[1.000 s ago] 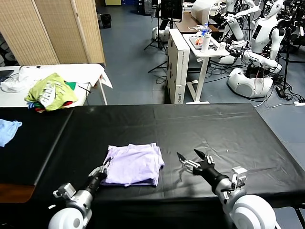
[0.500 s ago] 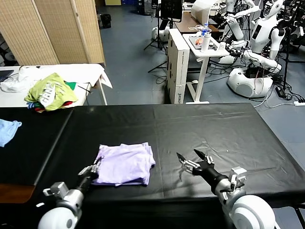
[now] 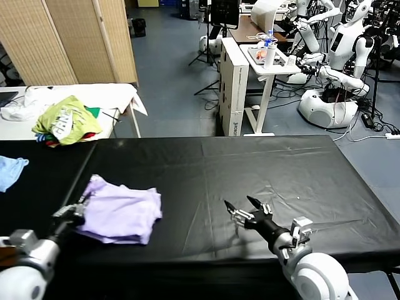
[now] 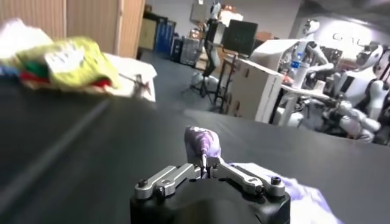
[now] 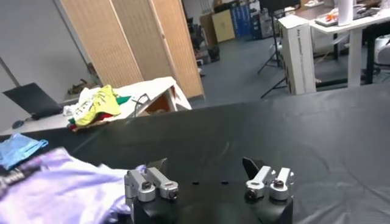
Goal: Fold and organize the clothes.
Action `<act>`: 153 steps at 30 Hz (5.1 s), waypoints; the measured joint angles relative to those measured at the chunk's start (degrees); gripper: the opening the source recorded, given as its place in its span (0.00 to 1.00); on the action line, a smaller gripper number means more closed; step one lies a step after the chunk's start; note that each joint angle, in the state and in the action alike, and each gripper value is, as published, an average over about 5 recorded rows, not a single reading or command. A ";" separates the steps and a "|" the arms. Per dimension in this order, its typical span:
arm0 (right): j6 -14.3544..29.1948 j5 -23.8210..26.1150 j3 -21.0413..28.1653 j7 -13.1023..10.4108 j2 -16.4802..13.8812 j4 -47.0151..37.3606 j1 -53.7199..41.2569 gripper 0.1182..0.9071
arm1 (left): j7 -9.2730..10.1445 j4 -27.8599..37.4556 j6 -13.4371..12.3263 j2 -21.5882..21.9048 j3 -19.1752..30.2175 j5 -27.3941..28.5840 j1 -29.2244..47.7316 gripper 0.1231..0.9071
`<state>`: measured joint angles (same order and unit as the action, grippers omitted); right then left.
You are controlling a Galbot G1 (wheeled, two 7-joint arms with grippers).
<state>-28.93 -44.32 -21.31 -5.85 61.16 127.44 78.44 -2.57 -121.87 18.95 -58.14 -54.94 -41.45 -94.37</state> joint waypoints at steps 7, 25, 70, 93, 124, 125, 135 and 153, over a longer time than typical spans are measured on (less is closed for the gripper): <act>0.12 -0.06 0.67 0.00 0.40 -0.39 -0.41 1.00 | 0.87 -2.99 1.01 5.91 -9.73 -4.09 -6.16 0.07; 0.27 0.96 -0.25 0.06 0.34 0.37 2.37 1.00 | 7.64 -9.78 2.90 -7.65 10.59 10.39 -1.01 0.07; -3.28 -3.28 23.22 -3.67 8.76 -14.71 -12.42 1.00 | 6.49 -7.89 0.13 -12.17 18.01 16.71 1.03 1.00; -3.35 0.66 27.63 -3.32 15.58 -22.72 -17.65 0.23 | 6.52 -8.67 0.39 -11.82 15.42 16.60 -1.48 1.00; -3.48 8.14 18.10 -0.53 -3.26 -12.93 -21.41 0.96 | 6.35 -7.61 0.08 -14.05 15.74 16.53 -1.85 1.00; -1.79 8.71 17.25 -0.55 -3.85 -12.30 -20.42 0.98 | 6.34 -7.82 -0.04 -13.93 15.63 16.54 -2.09 1.00; 10.44 12.50 6.08 1.14 -7.18 -5.95 -4.99 1.00 | 8.21 -9.29 -4.37 -12.20 14.96 15.15 -5.36 1.00; 11.69 11.21 -8.67 -0.30 -8.82 4.85 17.47 1.00 | 10.36 -17.21 -4.94 -9.74 13.23 12.07 -19.31 1.00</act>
<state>-17.24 -33.11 -29.98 -6.15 52.34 132.29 95.90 7.79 -139.09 14.00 -67.88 -41.71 -29.39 -113.67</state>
